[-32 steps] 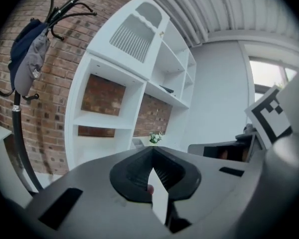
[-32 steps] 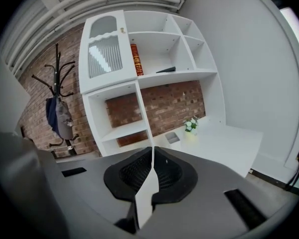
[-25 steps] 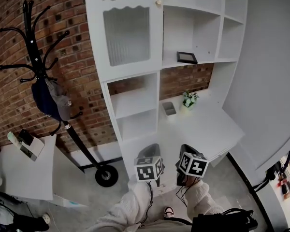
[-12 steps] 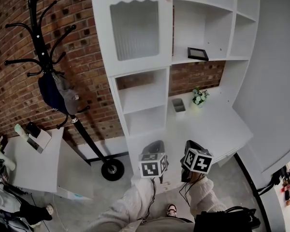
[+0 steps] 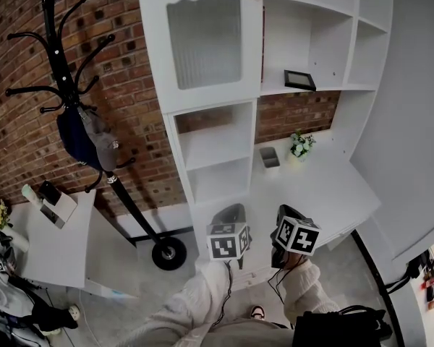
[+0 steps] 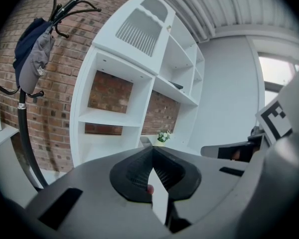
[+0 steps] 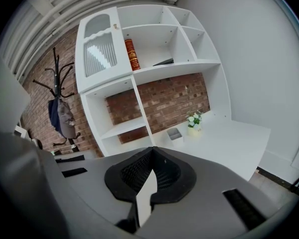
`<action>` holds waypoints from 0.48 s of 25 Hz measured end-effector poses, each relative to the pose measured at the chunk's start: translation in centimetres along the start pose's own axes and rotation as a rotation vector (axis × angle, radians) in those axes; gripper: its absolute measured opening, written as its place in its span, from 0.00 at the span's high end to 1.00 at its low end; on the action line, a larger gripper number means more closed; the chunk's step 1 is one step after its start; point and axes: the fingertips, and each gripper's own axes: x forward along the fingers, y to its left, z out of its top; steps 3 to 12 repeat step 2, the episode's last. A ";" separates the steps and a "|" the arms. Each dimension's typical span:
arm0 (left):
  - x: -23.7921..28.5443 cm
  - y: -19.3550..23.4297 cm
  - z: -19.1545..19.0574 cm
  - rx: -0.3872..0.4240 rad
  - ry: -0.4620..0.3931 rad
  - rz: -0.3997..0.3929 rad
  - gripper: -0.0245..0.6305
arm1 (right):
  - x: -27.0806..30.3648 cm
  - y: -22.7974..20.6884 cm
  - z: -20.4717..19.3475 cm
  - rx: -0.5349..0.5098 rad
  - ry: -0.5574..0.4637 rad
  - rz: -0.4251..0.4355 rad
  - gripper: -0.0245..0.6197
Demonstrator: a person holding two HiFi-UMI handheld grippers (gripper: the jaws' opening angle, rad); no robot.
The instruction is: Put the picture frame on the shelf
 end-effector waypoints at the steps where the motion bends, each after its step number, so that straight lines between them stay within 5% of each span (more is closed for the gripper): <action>1: 0.1 0.0 0.0 0.000 0.000 -0.001 0.95 | 0.1 -0.1 0.0 0.004 0.001 0.000 0.93; 12: 0.2 -0.1 0.0 0.000 -0.001 -0.001 0.95 | 0.2 -0.2 0.0 0.009 0.002 0.001 0.93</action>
